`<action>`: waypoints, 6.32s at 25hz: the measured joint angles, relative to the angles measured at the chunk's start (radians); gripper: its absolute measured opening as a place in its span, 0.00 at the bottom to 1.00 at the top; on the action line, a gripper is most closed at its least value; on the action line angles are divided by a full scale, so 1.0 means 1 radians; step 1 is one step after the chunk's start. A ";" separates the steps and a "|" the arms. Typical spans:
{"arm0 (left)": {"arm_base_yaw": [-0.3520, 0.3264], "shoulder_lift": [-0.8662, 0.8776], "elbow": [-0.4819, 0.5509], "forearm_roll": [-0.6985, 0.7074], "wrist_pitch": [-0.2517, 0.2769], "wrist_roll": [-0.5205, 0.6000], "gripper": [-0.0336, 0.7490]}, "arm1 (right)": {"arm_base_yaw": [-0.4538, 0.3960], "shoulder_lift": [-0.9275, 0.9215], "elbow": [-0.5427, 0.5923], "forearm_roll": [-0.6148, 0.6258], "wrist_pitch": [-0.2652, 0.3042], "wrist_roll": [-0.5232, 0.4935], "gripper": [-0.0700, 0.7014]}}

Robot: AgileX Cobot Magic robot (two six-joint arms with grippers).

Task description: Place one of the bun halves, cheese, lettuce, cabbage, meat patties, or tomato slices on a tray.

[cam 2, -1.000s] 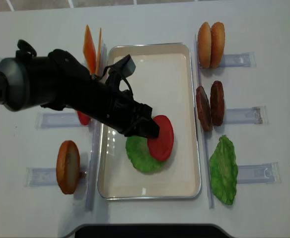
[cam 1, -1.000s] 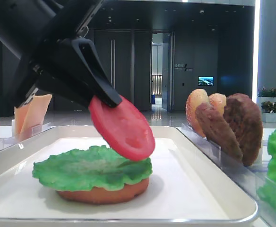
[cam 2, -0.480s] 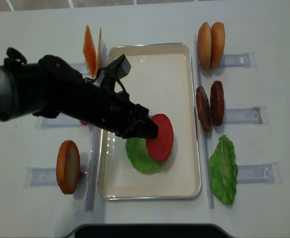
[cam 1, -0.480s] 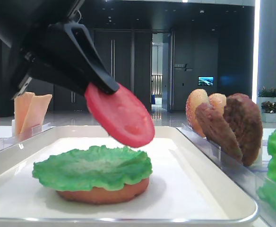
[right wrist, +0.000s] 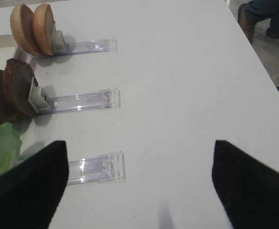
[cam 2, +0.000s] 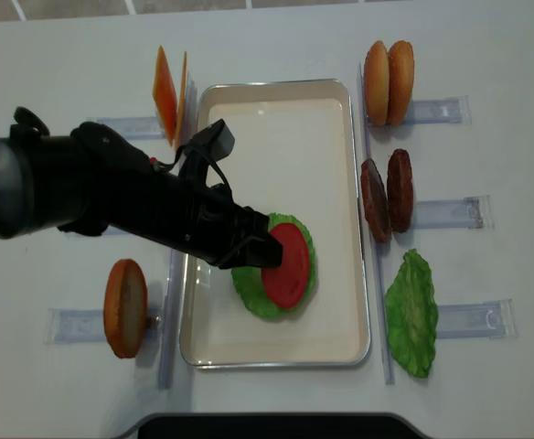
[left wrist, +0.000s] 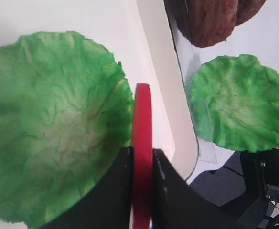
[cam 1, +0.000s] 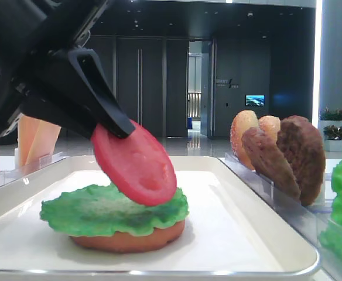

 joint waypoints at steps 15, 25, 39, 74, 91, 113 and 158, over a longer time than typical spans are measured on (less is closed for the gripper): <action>0.000 0.000 0.000 -0.014 -0.047 0.036 0.12 | 0.000 0.000 0.000 0.000 0.000 0.000 0.84; 0.000 0.000 0.000 -0.049 -0.049 0.080 0.12 | 0.000 0.000 0.000 0.000 0.000 0.000 0.84; 0.000 0.031 0.000 -0.056 -0.038 0.091 0.12 | 0.000 0.000 0.000 0.000 0.000 0.000 0.84; 0.113 -0.165 -0.183 0.608 0.098 -0.425 0.79 | 0.000 0.000 0.000 0.000 0.000 0.000 0.84; 0.436 -0.369 -0.244 1.222 0.448 -0.733 0.79 | 0.000 0.000 0.000 0.000 0.000 0.000 0.84; 0.439 -0.840 0.001 1.369 0.559 -0.883 0.78 | 0.000 0.000 0.000 0.000 0.000 0.000 0.84; 0.439 -1.666 0.276 1.368 0.461 -0.884 0.78 | 0.000 0.000 0.000 0.000 0.000 0.000 0.84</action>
